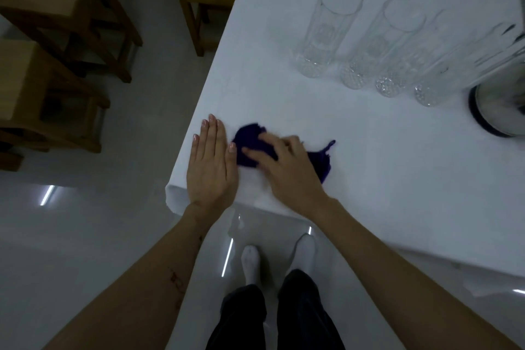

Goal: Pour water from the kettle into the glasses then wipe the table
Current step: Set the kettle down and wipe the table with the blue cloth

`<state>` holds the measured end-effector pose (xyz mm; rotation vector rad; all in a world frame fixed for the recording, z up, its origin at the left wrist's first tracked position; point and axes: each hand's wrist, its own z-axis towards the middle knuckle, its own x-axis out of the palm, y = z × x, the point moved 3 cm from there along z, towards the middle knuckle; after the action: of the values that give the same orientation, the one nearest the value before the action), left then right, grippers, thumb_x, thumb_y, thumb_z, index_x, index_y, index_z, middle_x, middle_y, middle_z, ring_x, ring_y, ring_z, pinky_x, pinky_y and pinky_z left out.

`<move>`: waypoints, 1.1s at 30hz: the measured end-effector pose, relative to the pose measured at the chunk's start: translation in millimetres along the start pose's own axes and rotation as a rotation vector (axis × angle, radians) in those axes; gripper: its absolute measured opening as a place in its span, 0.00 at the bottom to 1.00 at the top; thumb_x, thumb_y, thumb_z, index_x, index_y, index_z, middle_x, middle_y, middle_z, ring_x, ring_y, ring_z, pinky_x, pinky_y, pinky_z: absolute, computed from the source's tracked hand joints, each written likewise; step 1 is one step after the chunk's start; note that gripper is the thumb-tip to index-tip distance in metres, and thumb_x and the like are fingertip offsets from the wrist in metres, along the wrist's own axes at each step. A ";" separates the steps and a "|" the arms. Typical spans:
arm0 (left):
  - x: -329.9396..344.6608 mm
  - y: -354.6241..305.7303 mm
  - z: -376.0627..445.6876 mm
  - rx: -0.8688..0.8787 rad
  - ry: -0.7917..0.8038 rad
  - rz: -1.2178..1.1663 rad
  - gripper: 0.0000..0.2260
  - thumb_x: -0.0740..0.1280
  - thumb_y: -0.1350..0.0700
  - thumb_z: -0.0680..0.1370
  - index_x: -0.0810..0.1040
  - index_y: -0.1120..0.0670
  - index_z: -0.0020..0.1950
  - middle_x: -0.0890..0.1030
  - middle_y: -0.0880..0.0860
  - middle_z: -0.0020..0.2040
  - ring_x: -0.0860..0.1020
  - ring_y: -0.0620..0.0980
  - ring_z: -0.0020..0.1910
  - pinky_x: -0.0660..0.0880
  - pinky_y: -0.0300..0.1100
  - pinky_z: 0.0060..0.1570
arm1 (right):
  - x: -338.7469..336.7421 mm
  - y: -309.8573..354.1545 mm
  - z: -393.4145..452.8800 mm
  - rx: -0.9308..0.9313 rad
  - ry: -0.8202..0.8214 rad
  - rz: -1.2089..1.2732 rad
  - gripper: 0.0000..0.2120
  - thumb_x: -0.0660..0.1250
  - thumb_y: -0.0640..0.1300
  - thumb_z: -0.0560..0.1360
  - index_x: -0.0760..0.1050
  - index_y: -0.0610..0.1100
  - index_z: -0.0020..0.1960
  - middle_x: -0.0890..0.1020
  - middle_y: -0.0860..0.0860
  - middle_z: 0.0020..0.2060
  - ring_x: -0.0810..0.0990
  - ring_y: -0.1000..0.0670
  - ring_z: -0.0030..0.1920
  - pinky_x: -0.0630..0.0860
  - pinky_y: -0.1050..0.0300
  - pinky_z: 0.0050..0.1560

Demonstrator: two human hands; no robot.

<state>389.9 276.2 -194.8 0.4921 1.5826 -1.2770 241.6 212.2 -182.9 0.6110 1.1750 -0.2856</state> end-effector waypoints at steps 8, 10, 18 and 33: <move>0.5 -0.8 -0.5 -0.024 -0.002 0.006 0.26 0.42 0.47 0.83 0.52 0.57 0.79 0.52 0.52 0.80 0.48 0.46 0.79 0.43 0.42 0.77 | -32.5 -51.3 -48.9 0.094 -0.029 -0.023 0.29 0.72 0.27 0.69 0.78 0.50 0.65 0.78 0.43 0.66 0.71 0.38 0.52 0.74 0.41 0.48; 1.4 -0.2 -0.4 -0.026 -0.006 0.003 0.26 0.42 0.47 0.84 0.52 0.57 0.79 0.53 0.52 0.80 0.48 0.45 0.79 0.43 0.43 0.77 | -23.0 -33.1 -28.6 0.168 -0.066 -0.022 0.27 0.70 0.27 0.69 0.80 0.48 0.64 0.78 0.41 0.66 0.72 0.37 0.51 0.75 0.41 0.47; 1.6 4.5 -1.4 -0.011 -0.002 0.030 0.25 0.42 0.48 0.84 0.53 0.58 0.79 0.54 0.53 0.80 0.48 0.45 0.79 0.44 0.42 0.77 | -21.7 -2.1 -86.2 -0.171 0.089 -0.077 0.27 0.68 0.32 0.70 0.77 0.50 0.67 0.75 0.44 0.68 0.72 0.41 0.52 0.71 0.49 0.55; 1.6 -3.2 -0.7 -0.002 0.019 0.121 0.29 0.41 0.46 0.83 0.52 0.61 0.79 0.52 0.56 0.80 0.48 0.51 0.79 0.44 0.47 0.77 | -49.7 -70.4 -82.0 0.884 -0.348 -0.135 0.17 0.63 0.35 0.76 0.79 0.40 0.63 0.77 0.32 0.61 0.76 0.30 0.52 0.76 0.37 0.52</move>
<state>386.4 275.3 -194.6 0.5909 1.5465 -1.1822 123.5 198.3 -178.4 1.1902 0.7120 -1.0119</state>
